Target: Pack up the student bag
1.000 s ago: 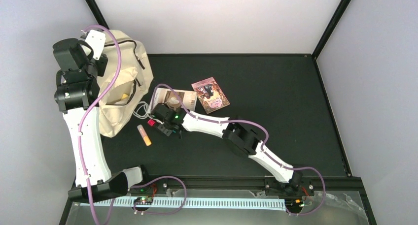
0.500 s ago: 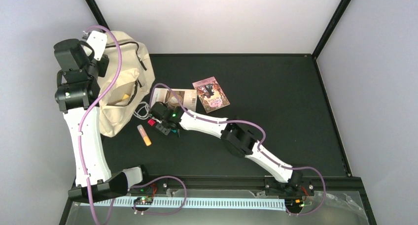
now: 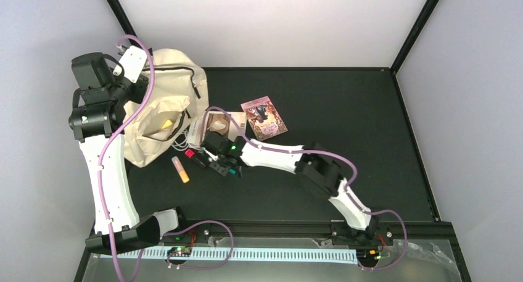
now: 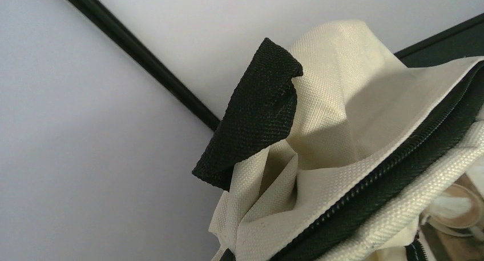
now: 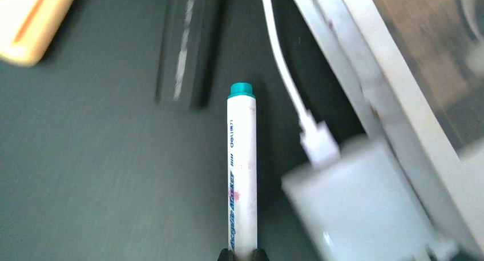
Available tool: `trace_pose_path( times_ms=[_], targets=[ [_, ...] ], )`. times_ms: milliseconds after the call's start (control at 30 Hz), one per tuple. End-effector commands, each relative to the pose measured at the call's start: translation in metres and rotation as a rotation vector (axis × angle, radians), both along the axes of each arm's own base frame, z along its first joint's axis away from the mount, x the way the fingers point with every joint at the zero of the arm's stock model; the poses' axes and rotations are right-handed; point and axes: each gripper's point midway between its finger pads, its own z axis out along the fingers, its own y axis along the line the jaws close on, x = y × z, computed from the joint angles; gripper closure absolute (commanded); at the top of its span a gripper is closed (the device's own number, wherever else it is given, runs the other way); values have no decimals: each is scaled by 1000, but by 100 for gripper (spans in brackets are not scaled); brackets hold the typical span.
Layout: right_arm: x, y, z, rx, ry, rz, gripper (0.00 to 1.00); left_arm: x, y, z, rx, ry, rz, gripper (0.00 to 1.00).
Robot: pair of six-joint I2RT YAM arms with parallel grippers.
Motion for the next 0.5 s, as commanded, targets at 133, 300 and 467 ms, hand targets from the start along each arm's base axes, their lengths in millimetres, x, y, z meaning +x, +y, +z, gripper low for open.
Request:
trace_pose_path(
  times_ms=[133,300,467],
  targets=[
    [-41,-43,98,209,-17,116,99,-15,-48,27,-89,-97,-221,98],
    [-88,-74,172,416,-93,346,99,-23,-79,29,-143,-89,-367,98],
    [-111,-91,281,728,-363,499,99,-45,-117,40,-211,-66,-548,99]
  ],
)
